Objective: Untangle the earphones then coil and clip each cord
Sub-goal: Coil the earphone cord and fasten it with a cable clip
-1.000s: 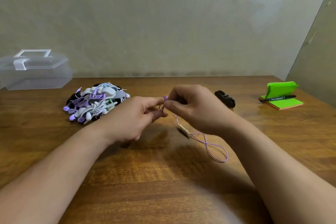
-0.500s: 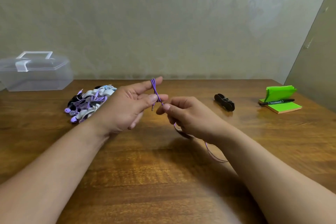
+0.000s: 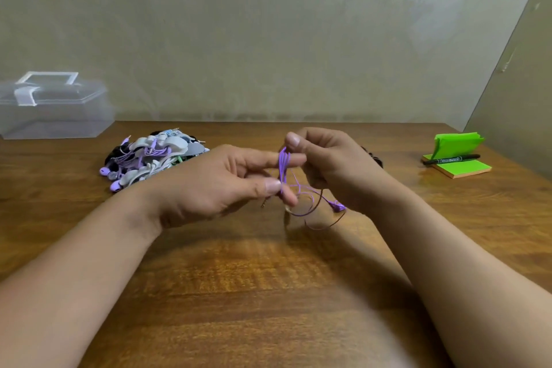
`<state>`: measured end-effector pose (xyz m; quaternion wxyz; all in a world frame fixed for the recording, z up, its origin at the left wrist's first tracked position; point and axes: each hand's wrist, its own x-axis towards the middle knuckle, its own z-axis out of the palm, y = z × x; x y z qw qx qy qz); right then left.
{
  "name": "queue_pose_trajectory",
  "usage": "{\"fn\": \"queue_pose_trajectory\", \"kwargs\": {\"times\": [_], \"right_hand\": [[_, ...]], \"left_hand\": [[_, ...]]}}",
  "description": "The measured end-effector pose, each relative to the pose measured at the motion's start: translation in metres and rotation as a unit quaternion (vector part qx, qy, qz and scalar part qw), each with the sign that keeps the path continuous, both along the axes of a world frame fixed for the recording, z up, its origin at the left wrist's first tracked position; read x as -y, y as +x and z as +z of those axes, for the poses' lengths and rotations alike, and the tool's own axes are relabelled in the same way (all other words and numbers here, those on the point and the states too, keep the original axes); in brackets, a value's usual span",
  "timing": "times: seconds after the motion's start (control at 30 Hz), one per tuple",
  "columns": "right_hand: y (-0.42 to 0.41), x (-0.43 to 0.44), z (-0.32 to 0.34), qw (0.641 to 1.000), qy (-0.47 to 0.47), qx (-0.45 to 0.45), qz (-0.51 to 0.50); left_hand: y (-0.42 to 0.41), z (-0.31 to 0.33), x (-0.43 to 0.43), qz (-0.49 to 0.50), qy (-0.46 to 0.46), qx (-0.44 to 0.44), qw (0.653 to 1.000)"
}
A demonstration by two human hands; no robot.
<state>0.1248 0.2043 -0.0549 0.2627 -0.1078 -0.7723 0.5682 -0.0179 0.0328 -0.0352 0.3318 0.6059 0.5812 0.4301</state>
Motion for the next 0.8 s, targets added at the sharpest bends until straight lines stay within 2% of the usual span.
{"fn": "queue_pose_trajectory", "kwargs": {"times": [0.07, 0.13, 0.17, 0.23, 0.37, 0.47, 0.6, 0.67, 0.7, 0.73, 0.8], "right_hand": [[-0.003, 0.002, -0.007, 0.999, -0.035, 0.007, 0.028], [-0.004, 0.009, -0.013, 0.998, 0.024, 0.059, 0.02], [-0.005, 0.012, -0.015, 0.993, 0.072, 0.091, 0.008], [-0.007, 0.019, -0.014, 0.979, 0.163, 0.123, -0.005], [-0.005, 0.023, -0.002, 0.942, 0.299, 0.129, -0.079], [0.003, 0.021, 0.006, 0.937, 0.314, 0.122, -0.089], [0.009, 0.016, 0.012, 0.942, 0.307, 0.111, -0.081], [0.01, 0.014, 0.014, 0.951, 0.285, 0.092, -0.071], [0.01, 0.012, 0.014, 0.961, 0.258, 0.08, -0.053], [0.01, 0.011, 0.014, 0.972, 0.225, 0.066, -0.032], [0.008, 0.007, 0.011, 0.99, 0.135, 0.029, 0.003]], "left_hand": [[-0.002, 0.0, -0.001, 0.027, 0.041, 0.059, 0.997], [-0.013, -0.004, -0.007, 0.096, 0.085, 0.092, 0.987], [-0.019, -0.008, -0.011, 0.14, 0.102, 0.076, 0.982], [-0.025, -0.014, -0.014, 0.2, 0.115, -0.024, 0.973], [-0.03, -0.024, -0.014, 0.193, 0.078, -0.22, 0.953], [-0.027, -0.02, -0.013, 0.182, 0.068, -0.355, 0.914], [-0.023, -0.015, -0.014, 0.165, 0.015, -0.435, 0.885], [-0.026, -0.011, -0.012, 0.145, -0.039, -0.427, 0.892], [-0.025, -0.009, -0.009, 0.114, -0.059, -0.4, 0.907], [-0.022, -0.006, -0.006, 0.071, -0.068, -0.346, 0.933], [-0.014, -0.001, -0.001, 0.0, -0.053, -0.164, 0.985]]}}
